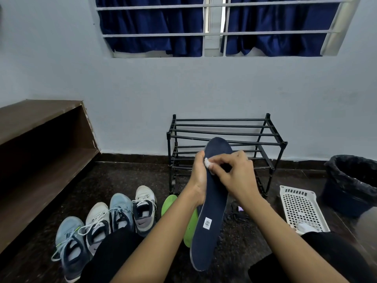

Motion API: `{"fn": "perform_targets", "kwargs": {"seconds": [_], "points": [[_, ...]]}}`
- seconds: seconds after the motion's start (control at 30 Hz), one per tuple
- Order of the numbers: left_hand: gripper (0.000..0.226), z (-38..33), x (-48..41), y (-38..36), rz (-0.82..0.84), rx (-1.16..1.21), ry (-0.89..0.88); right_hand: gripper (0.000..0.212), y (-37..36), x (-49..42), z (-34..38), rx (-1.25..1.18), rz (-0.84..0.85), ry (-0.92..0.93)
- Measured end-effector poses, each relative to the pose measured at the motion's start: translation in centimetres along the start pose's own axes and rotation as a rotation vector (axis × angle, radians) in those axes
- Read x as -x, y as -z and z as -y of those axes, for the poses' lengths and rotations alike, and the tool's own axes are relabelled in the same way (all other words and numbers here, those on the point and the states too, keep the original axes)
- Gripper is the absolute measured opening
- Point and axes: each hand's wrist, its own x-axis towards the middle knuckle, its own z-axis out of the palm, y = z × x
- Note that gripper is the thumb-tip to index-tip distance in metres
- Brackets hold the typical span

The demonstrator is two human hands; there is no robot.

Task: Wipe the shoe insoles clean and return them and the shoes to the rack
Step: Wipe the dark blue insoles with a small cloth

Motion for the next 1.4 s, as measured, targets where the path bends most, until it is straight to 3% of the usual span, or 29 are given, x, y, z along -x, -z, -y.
{"fn": "perform_targets", "kwargs": {"seconds": [0.13,0.3,0.53,0.63,1.03,1.23,1.4], "points": [[0.073,-0.4,-0.5,0.5,-0.022,0.034,-0.038,0.013,-0.3,0.6,0.5,0.026,0.028,0.031],[0.07,-0.3,-0.1,0.0,-0.018,0.049,-0.01,0.008,-0.5,0.3,0.0,0.182,-0.089,0.063],[0.047,0.7,1.0,-2.2,0.122,0.042,-0.019,0.02,1.5,-2.4,-2.0,0.313,-0.192,-0.149],[0.057,1.0,0.6,-2.2,0.151,0.01,0.019,0.023,1.7,-2.9,-2.6,0.335,-0.23,-0.231],[0.057,-0.1,-1.3,0.5,-0.047,0.024,-0.067,0.009,-0.2,1.1,0.7,0.227,0.13,-0.096],[0.069,0.1,-1.1,0.0,-0.024,0.082,-0.031,0.012,-0.6,0.1,-0.1,0.379,0.017,-0.058],[0.041,0.9,0.2,-2.2,0.081,0.087,0.005,0.015,0.8,-2.5,-2.2,0.37,-0.118,-0.181]]}}
